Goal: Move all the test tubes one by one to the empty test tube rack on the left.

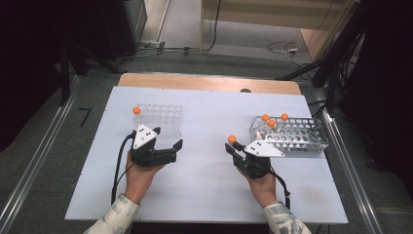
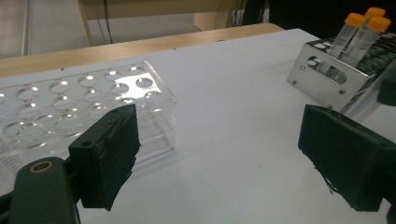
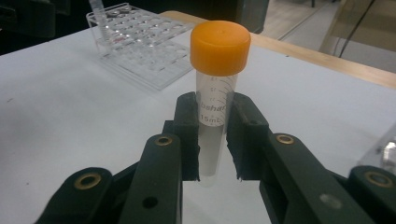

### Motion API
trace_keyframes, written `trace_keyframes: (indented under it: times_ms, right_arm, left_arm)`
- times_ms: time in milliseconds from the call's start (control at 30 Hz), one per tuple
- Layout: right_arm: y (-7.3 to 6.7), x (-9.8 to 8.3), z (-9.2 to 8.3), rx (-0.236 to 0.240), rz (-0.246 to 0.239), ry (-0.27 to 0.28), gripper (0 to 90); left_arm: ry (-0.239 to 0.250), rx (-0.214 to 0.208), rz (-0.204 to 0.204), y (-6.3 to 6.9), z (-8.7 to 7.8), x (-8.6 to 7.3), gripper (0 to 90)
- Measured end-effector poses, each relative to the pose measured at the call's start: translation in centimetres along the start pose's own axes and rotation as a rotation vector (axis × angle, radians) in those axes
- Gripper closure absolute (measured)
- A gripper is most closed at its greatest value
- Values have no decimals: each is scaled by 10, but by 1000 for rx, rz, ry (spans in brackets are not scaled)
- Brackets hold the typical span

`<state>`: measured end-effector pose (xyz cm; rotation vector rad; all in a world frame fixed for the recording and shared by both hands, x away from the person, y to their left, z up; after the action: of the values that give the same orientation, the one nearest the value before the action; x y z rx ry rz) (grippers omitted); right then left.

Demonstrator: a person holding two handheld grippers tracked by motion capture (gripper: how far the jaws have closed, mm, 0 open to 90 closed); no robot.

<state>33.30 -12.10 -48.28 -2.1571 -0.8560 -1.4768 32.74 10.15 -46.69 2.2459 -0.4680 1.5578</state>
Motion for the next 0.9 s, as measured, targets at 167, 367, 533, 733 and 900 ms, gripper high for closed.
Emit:
trace_keyframes:
  times_ms: [167,367,533,733,900]
  right_arm:
    - [-15,-2,10,37,-14,-10,725]
    - [-33,-4,21,78,-28,-26,725]
    - [-48,-6,28,115,-41,-36,724]
    - [-58,-4,30,154,-25,-32,724]
    - [-66,-5,31,172,-48,-41,724]
  left_arm:
    - [4,-34,28,15,2,1,132]
    - [8,-73,51,31,2,2,138]
    - [6,-105,66,42,4,1,168]
    - [19,-170,74,61,3,2,238]
    - [18,-230,95,72,2,1,343]
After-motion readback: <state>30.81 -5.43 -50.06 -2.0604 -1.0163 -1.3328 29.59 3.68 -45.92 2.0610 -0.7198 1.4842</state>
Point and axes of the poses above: each handheld gripper's, and its own axes: z roughly forward along the jaws, x roughly out of its top, y roughly to its right, the point moved 8 cm from there along z, roughly forward along the jaws, and after that the axes turned 3 degrees about y, right-handed, at the moved point
